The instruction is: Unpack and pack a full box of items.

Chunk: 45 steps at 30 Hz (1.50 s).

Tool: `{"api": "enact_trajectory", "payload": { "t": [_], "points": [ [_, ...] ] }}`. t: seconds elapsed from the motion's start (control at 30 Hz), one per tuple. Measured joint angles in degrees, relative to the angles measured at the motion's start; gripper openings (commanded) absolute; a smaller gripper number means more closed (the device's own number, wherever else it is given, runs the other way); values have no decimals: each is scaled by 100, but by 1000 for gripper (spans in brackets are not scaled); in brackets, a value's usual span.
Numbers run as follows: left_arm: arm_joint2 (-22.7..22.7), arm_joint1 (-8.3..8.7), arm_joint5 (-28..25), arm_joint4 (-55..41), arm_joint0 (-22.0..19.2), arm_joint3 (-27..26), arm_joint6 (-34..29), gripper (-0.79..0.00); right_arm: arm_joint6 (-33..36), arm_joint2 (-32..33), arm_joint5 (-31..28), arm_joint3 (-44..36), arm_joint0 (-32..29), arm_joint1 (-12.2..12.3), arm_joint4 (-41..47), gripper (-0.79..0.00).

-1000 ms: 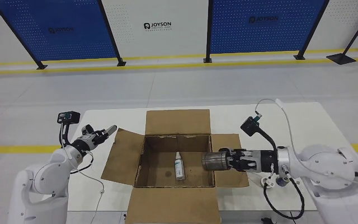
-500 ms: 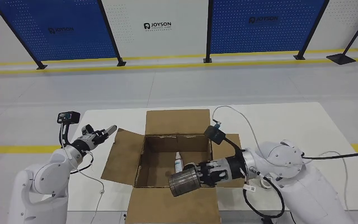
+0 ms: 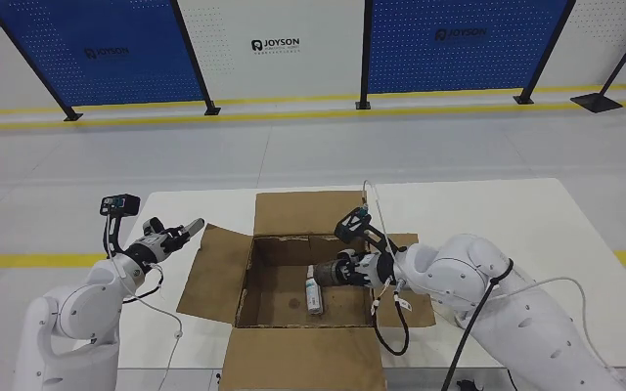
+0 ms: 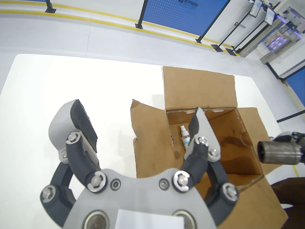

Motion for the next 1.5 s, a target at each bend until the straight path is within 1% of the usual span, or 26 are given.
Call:
{"api": "enact_trajectory", "payload": {
  "t": [0.43,0.53,0.6,0.73,0.8,0.83,0.97,1.03,1.23,1.43,1.5],
  "points": [
    [0,0,0,0,0,0,0,0,-64,0,-6,35,-44,-4,41,-785],
    [0,0,0,0,0,0,0,0,-286,-219,-51,238,-17,-75,-115,-785],
    [0,0,0,0,0,0,0,0,-378,-535,1,485,174,-202,-205,-785],
    [0,0,0,0,0,0,0,0,-276,-1406,323,1115,779,-613,-380,-785],
    [0,0,0,0,0,0,0,0,-170,-1907,511,1505,1142,-913,-432,-785],
    [0,0,0,0,0,0,0,0,-114,-2168,601,1745,1336,-1101,-424,-785],
    [0,0,0,0,0,0,0,0,23,-2819,759,2607,1818,-1717,-335,-785],
    [0,0,0,0,0,0,0,0,68,-3027,767,3069,1957,-2018,-219,-785],
    [0,0,0,0,0,0,0,0,118,-3339,606,4203,2190,-2694,-149,-785],
    [0,0,0,0,0,0,0,0,17,-3436,311,5074,2240,-3174,-90,-785],
    [0,0,0,0,0,0,0,0,-26,-3441,240,5286,2253,-3297,-79,-785]
  ]
}}
